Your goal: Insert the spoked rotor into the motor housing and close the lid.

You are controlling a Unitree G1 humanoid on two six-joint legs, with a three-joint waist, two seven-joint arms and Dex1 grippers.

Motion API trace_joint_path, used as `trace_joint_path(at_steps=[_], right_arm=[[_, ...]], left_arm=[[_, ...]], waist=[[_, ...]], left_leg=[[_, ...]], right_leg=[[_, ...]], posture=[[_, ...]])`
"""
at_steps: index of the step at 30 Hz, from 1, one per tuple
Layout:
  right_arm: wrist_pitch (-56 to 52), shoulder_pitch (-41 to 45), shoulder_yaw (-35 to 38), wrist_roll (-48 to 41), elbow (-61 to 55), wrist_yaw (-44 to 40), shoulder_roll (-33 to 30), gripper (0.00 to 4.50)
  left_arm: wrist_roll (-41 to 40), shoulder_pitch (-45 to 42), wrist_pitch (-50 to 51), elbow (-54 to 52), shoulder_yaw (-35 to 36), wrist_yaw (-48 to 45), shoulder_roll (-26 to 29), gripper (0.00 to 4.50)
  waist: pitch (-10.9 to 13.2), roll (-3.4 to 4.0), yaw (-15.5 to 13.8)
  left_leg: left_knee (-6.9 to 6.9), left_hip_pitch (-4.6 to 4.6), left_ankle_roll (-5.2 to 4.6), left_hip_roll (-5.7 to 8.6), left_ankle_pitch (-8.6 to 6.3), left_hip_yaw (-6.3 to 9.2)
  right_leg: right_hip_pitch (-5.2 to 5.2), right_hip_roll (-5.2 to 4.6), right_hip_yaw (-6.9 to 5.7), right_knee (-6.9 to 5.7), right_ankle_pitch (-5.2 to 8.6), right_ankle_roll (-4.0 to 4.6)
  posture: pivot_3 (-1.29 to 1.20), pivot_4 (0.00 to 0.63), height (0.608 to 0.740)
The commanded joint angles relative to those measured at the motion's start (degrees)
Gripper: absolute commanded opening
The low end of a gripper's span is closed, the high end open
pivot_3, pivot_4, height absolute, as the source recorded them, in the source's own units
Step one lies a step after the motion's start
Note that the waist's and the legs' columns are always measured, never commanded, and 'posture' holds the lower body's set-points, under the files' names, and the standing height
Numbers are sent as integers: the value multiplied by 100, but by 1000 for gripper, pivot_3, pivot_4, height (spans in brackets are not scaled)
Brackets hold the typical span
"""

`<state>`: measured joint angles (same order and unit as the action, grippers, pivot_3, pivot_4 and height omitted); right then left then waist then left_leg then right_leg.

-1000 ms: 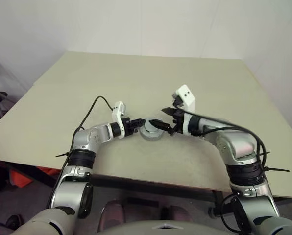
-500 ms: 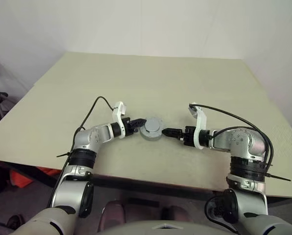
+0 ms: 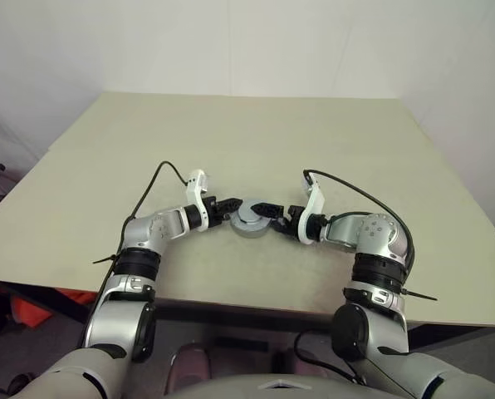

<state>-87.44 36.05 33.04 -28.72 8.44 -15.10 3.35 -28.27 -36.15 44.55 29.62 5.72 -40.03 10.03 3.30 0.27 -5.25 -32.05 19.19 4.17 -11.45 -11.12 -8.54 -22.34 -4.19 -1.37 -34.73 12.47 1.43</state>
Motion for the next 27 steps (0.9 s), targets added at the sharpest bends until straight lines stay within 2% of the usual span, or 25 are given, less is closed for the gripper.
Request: trace_joint_path(at_steps=[1, 6, 8, 14, 17, 21, 25, 27], right_arm=[[-167, 174, 20, -184, 84, 102, 308, 4466], [-281, 235, -121, -225, -94, 174, 511, 4466], [-217, 235, -167, -210, -24, 200, 548, 4466], [203, 158, -354, -70, 207, 332, 511, 4466], [446, 90, -366, -29, 322, 417, 399, 3856], [507, 77, -488, -128, 263, 377, 304, 2477], [565, 96, -462, -191, 328, 431, 264, 2477], [588, 118, -421, -208, 353, 453, 242, 2213]], left_arm=[[102, -106, -74, 61, 2, 65, 41, 0], [116, -108, -107, 42, 6, 86, 6, 0], [123, -107, -126, 43, 10, 95, 3, 0], [139, -115, -170, 77, 40, 118, 12, 0], [149, -96, -189, 81, 46, 121, 14, 0], [181, -109, -255, 119, 72, 128, 16, 0], [190, -148, -339, 185, 152, 141, 19, 0], [162, -173, -418, 233, 251, 184, 24, 0]], waist=[[0, 0, 1], [1, 1, -26], [1, 1, -32], [1, 1, -22], [1, 1, -24], [0, 3, -27], [0, 3, -34], [0, 3, -34]], left_leg=[[4, -2, 3, -2, 2, 0], [23, 7, 4, -3, 3, -2], [23, 19, 1, 1, 2, -1], [23, 47, -4, 8, -1, 0], [22, 38, 3, 5, 3, -1], [22, 38, 18, -3, 12, -1], [23, 37, 18, -2, 12, 0], [23, 38, 18, -1, 12, 0]], right_leg=[[-1, 1, -2, 0, 0, 1], [-24, 2, -5, 2, 3, 12], [-39, 1, -6, 4, -19, 50], [-49, 2, -12, 2, -17, 52], [-43, 1, -11, 1, -12, 48], [-43, 0, -11, -1, 0, 25], [-39, 0, -11, -1, -3, 30], [-40, 0, -12, -1, -18, 55]], posture=[[0, 0, 740], [0, 0, 740], [0, 0, 740], [0, 0, 740], [0, 0, 740], [0, 0, 740], [0, 0, 740], [0, 0, 740]])
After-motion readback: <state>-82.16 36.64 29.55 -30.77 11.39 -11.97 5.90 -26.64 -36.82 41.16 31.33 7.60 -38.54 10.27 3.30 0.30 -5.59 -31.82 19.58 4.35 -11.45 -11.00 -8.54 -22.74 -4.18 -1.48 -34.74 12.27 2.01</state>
